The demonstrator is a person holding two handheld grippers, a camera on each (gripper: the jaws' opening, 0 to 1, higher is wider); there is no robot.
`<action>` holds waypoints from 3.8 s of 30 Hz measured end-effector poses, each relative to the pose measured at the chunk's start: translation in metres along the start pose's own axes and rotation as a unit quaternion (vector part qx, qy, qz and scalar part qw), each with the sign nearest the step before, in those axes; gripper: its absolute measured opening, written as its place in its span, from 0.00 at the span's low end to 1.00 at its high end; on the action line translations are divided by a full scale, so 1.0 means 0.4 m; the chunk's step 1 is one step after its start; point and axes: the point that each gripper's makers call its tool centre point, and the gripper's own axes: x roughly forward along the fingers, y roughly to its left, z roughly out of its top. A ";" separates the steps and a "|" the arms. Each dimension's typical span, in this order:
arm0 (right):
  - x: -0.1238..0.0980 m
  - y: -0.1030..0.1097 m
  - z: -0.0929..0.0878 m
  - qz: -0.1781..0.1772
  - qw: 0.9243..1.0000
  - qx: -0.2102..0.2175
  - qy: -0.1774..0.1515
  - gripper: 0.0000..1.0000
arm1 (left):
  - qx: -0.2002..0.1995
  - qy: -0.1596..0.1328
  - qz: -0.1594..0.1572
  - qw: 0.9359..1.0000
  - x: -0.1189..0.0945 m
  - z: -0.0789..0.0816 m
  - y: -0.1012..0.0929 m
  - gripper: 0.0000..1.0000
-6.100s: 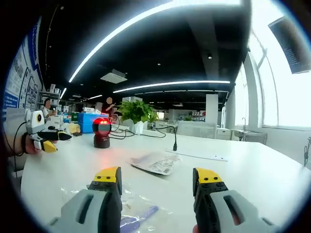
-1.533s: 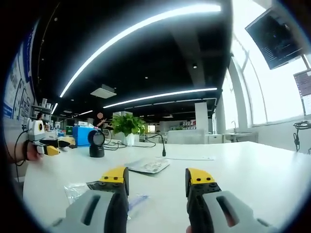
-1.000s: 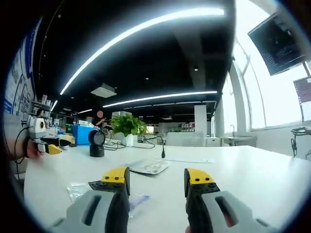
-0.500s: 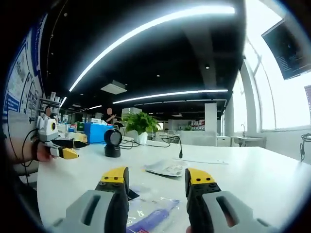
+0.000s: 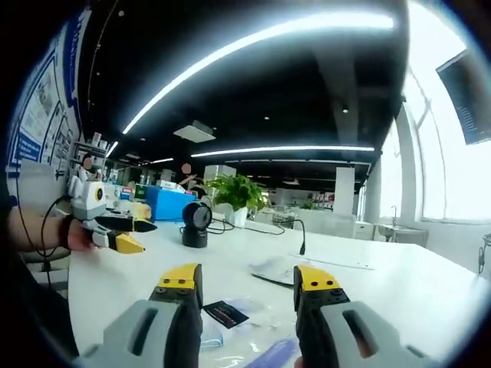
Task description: Clip sheet goods on table flip sheet goods clip sheet goods scan sheet goods put sheet goods back to table
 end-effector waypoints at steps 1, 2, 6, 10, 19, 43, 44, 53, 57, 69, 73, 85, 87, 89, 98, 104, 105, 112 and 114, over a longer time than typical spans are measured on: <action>0.002 0.009 -0.001 0.003 1.000 -0.007 0.002 0.45 | 0.000 0.000 0.000 1.000 0.000 0.000 0.000 0.54; 0.004 0.017 -0.002 0.007 1.000 -0.016 0.004 0.46 | 0.000 0.000 0.000 1.000 0.000 0.000 0.000 0.54; 0.008 0.035 -0.002 0.015 1.000 -0.021 0.007 0.46 | 0.000 -0.001 0.000 1.000 0.000 0.001 0.000 0.54; 0.011 0.056 -0.006 0.019 0.999 -0.031 0.010 0.46 | 0.000 0.000 -0.001 1.000 0.000 0.001 -0.001 0.54; 0.022 0.098 -0.034 0.027 0.997 -0.068 0.025 0.46 | 0.000 0.000 0.000 1.000 0.000 0.000 0.000 0.54; 0.048 0.188 -0.133 0.054 0.986 -0.131 0.092 0.41 | 0.000 -0.001 -0.003 1.000 -0.001 0.001 -0.004 0.54; 0.048 0.187 -0.135 0.053 0.986 -0.130 0.095 0.41 | 0.000 -0.001 -0.003 1.000 -0.001 0.001 -0.005 0.54; 0.049 0.191 -0.163 0.055 0.983 -0.133 0.117 0.36 | 0.000 0.000 -0.004 1.000 -0.001 0.000 -0.006 0.54; 0.049 0.197 -0.173 0.058 0.982 -0.134 0.124 0.31 | -0.001 0.001 -0.005 1.000 0.000 0.000 -0.007 0.54; 0.046 0.213 -0.182 0.055 0.977 -0.165 0.123 0.09 | 0.000 0.001 -0.005 1.000 0.000 0.000 -0.007 0.54; 0.046 0.220 -0.189 0.057 0.977 -0.160 0.128 0.00 | -0.001 0.001 -0.005 1.000 0.001 0.000 -0.007 0.54; 0.039 0.219 -0.196 0.059 0.981 -0.112 0.144 0.00 | 0.000 0.002 -0.005 1.000 0.001 -0.001 -0.007 0.54; 0.038 0.221 -0.187 0.062 0.985 -0.075 0.142 0.00 | 0.000 0.002 -0.004 1.000 0.001 -0.001 -0.007 0.54; 0.036 0.218 -0.176 0.064 0.987 -0.036 0.140 0.00 | 0.001 0.002 -0.004 1.000 0.001 -0.001 -0.007 0.54; 0.036 0.200 -0.156 0.056 0.989 0.034 0.132 0.00 | 0.000 0.002 -0.005 1.000 0.001 -0.001 -0.007 0.54; 0.036 0.209 -0.158 0.057 0.990 0.013 0.131 0.00 | 0.001 0.001 -0.005 1.000 0.000 0.000 -0.008 0.54; 0.035 0.212 -0.162 0.057 0.990 0.003 0.132 0.00 | 0.001 0.001 -0.005 1.000 0.000 0.000 -0.008 0.54; 0.035 0.227 -0.171 0.064 0.986 -0.092 0.127 0.00 | 0.001 0.001 -0.005 1.000 0.000 0.000 -0.007 0.54; 0.034 0.230 -0.171 0.064 0.984 -0.110 0.123 0.00 | 0.002 0.000 -0.005 1.000 0.000 0.001 -0.007 0.54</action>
